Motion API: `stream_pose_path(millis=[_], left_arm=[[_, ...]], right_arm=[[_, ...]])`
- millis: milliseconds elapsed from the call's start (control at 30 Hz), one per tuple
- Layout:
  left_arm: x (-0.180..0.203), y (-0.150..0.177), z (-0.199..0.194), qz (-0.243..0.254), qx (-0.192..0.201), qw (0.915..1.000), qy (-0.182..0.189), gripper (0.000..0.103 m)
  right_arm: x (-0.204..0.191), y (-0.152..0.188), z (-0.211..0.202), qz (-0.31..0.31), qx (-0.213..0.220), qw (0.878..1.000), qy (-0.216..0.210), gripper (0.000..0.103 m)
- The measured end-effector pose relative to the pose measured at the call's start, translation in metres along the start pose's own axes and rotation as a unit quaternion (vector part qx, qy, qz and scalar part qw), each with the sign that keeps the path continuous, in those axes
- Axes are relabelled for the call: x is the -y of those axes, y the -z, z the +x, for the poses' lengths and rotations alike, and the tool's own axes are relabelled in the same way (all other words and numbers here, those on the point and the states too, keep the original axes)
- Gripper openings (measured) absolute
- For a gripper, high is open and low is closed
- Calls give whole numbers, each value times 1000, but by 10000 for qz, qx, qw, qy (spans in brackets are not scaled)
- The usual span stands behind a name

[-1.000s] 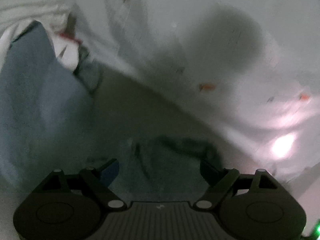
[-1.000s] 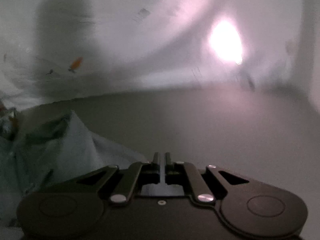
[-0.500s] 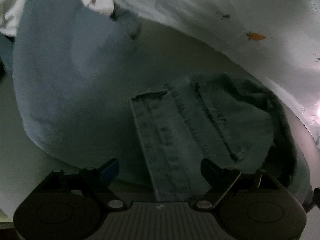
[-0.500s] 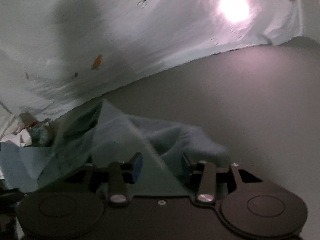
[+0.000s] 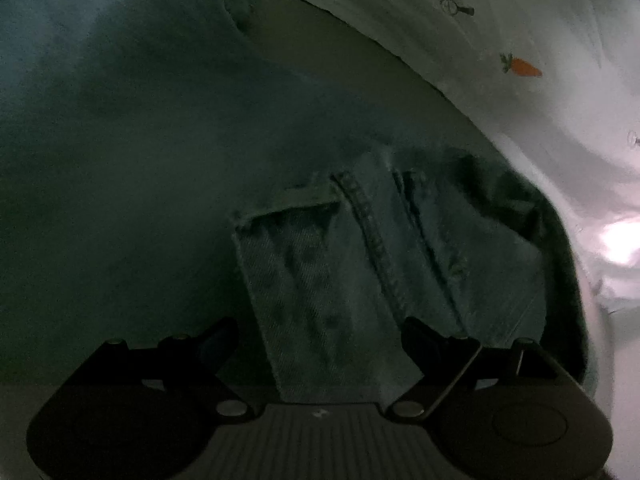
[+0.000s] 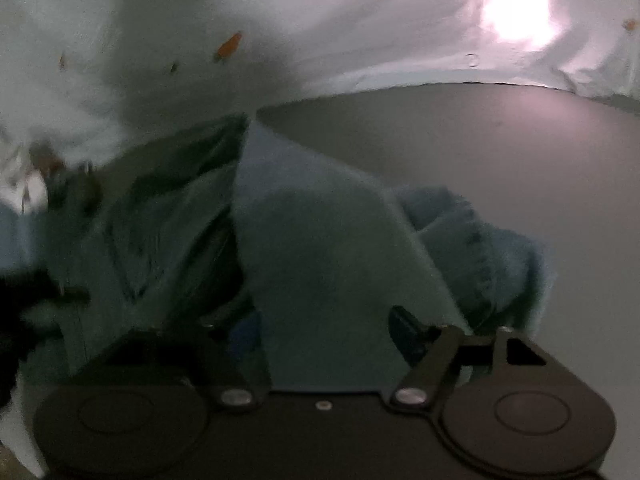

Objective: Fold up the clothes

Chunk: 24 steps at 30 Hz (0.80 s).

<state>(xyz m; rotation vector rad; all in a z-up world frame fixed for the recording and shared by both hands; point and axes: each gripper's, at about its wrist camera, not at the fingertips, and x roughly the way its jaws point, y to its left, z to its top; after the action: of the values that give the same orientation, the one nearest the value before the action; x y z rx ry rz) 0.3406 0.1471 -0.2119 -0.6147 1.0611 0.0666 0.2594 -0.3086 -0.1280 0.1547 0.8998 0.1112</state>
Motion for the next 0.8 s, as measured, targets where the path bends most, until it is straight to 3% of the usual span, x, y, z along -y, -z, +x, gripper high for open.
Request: stream_pose_path(millis=[100, 200, 267, 300, 333, 400, 433, 467, 567, 733, 800], left_arm=[[-2, -4, 8, -67, -43, 10000, 16, 87], [0, -3, 10, -85, 26, 10000, 6, 86], [1, -1, 9, -121, 73, 9999, -31, 80], [1, 0, 9, -152, 105, 9998, -73, 77], [0, 1, 7, -219, 151, 9996, -137, 67], [-3, 4, 3, -355, 247, 9989, -180, 59], [-4, 5, 0, -448, 299, 9985, -130, 44], [-4, 6, -2, -541, 351, 9979, -79, 36], [3, 8, -10, -552, 534, 9969, -156, 21], [23, 0, -21, -364, 836, 9952, -355, 16], [35, -8, -26, -231, 994, 9940, -397, 14]], right_arm=[[-13, 10, 10, -370, -341, 9981, 348, 74], [-12, 19, 12, -515, -419, 9955, 672, 73], [-7, 20, 9, -494, -395, 9954, 723, 55], [-5, 20, 5, -514, -331, 9952, 765, 32], [-4, 19, 2, -522, -251, 9950, 808, 17], [-1, 15, -9, -546, 12, 9937, 978, 14], [1, 13, -15, -590, 137, 9923, 1085, 14], [2, 12, -20, -685, 246, 9898, 1221, 13], [7, 3, -35, -1109, 643, 9747, 1830, 12], [31, -24, -48, -1675, 1190, 9408, 2696, 11], [48, -46, -53, -1617, 1393, 9355, 2814, 11]])
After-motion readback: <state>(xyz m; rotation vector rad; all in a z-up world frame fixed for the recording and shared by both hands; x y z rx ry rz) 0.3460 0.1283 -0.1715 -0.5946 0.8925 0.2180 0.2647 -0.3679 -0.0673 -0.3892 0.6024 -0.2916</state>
